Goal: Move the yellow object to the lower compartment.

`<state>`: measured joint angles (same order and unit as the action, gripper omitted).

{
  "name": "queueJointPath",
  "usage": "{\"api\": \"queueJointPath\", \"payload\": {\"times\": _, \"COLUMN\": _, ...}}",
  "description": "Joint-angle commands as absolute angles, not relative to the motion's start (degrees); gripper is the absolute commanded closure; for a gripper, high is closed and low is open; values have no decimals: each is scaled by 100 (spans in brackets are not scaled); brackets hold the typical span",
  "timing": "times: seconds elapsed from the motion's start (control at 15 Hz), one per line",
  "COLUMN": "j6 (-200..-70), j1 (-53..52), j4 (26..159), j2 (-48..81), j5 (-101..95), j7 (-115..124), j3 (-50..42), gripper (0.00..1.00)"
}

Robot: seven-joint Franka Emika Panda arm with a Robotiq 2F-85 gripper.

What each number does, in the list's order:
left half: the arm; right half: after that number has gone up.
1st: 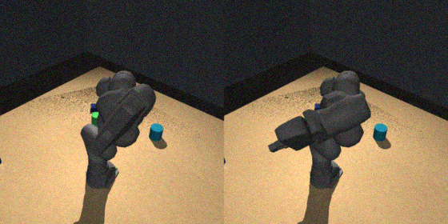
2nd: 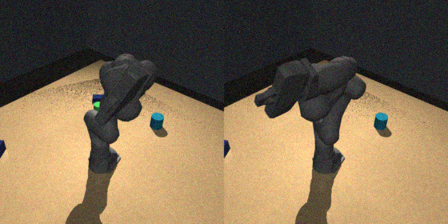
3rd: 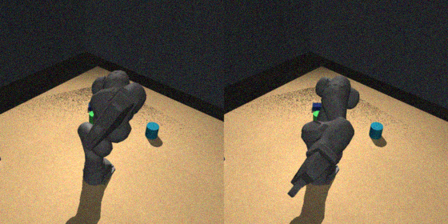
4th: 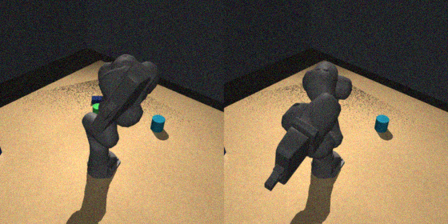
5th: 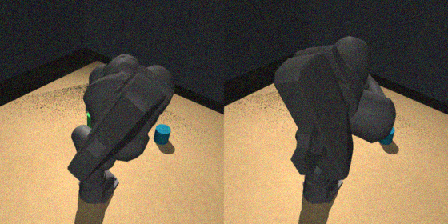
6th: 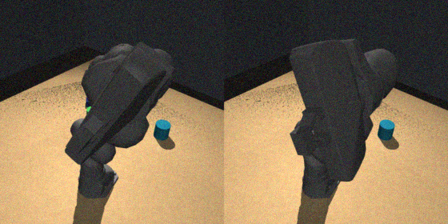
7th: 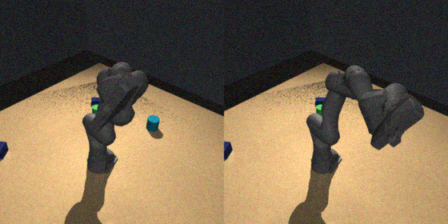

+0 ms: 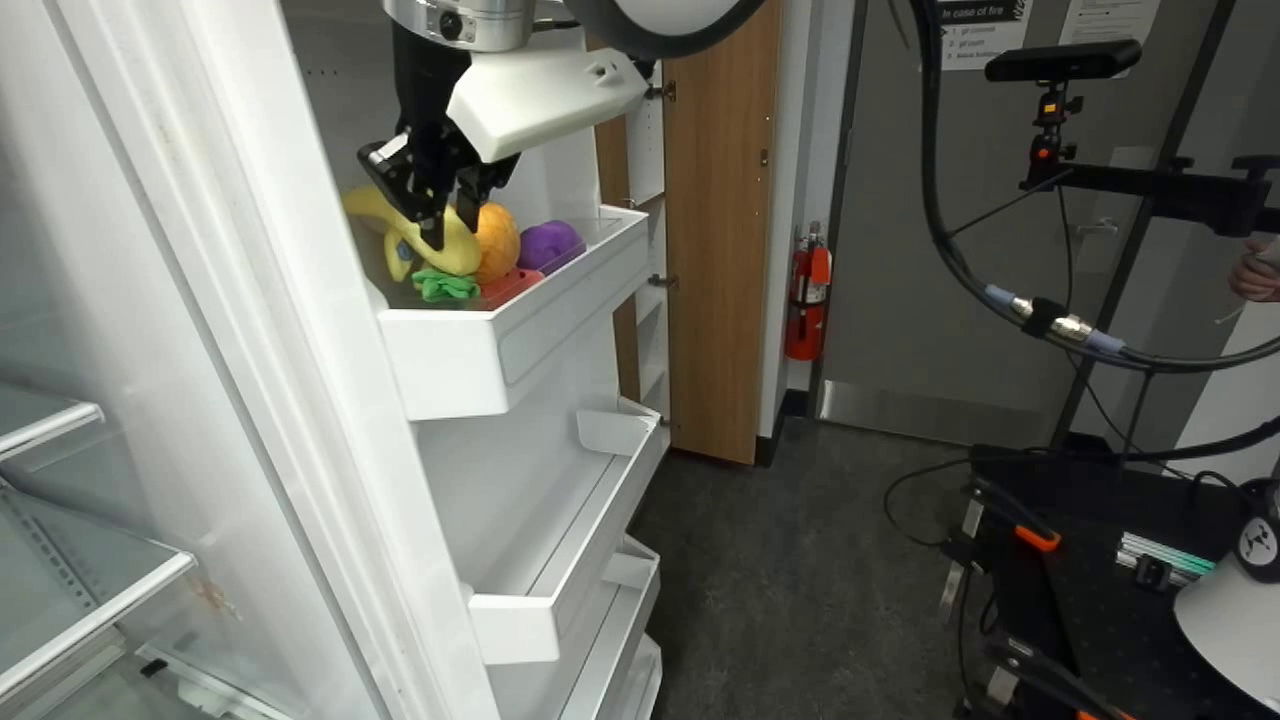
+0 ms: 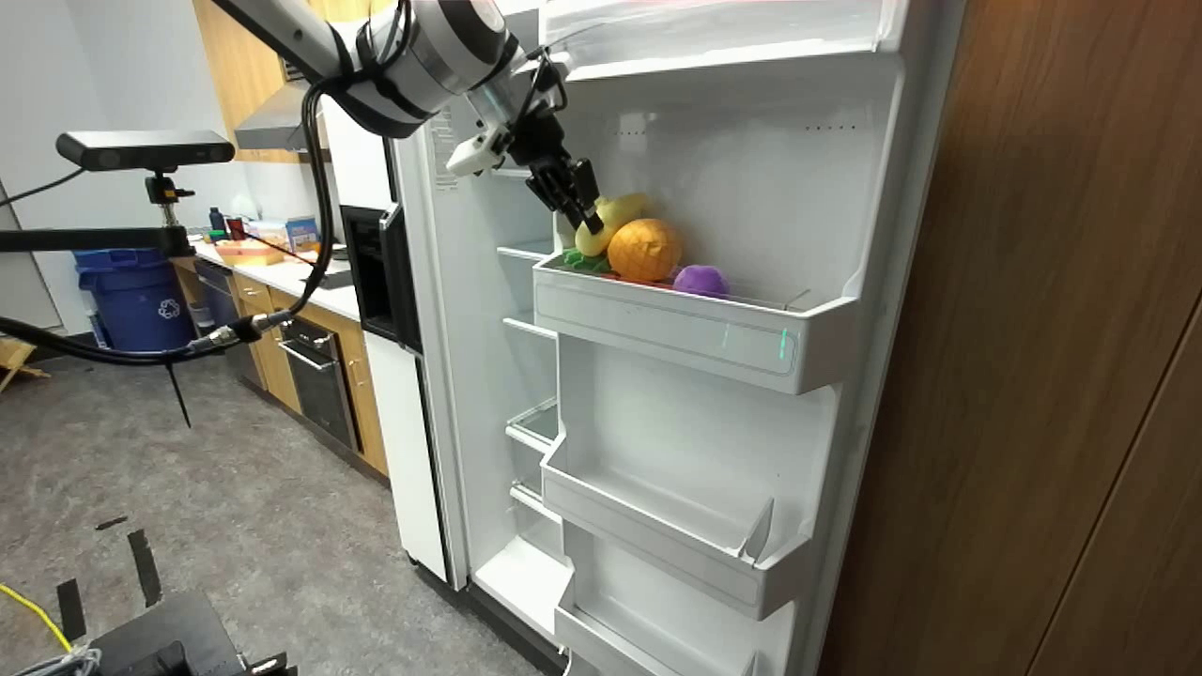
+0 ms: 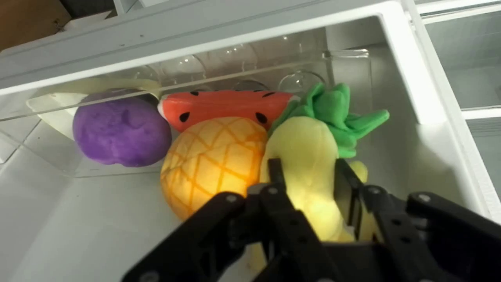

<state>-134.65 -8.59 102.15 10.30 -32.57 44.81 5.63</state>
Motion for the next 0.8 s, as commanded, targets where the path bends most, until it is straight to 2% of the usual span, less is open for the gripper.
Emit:
{"api": "queueJointPath", "payload": {"times": 0.0, "j6": -13528, "j1": -1002, "j4": 10202, "j2": 1012, "j5": -3377, "j7": 4488, "j3": 434, "gripper": 95}}
{"api": "queueJointPath", "payload": {"times": 0.13, "j6": -13520, "j1": -1002, "j4": 10266, "j2": 950, "j5": -3301, "j7": 4417, "j3": 452, "gripper": 100}}
{"api": "queueJointPath", "payload": {"times": 0.73, "j6": -13196, "j1": -1079, "j4": 10788, "j2": 174, "j5": -2370, "j7": 3537, "j3": 768, "gripper": 99}}
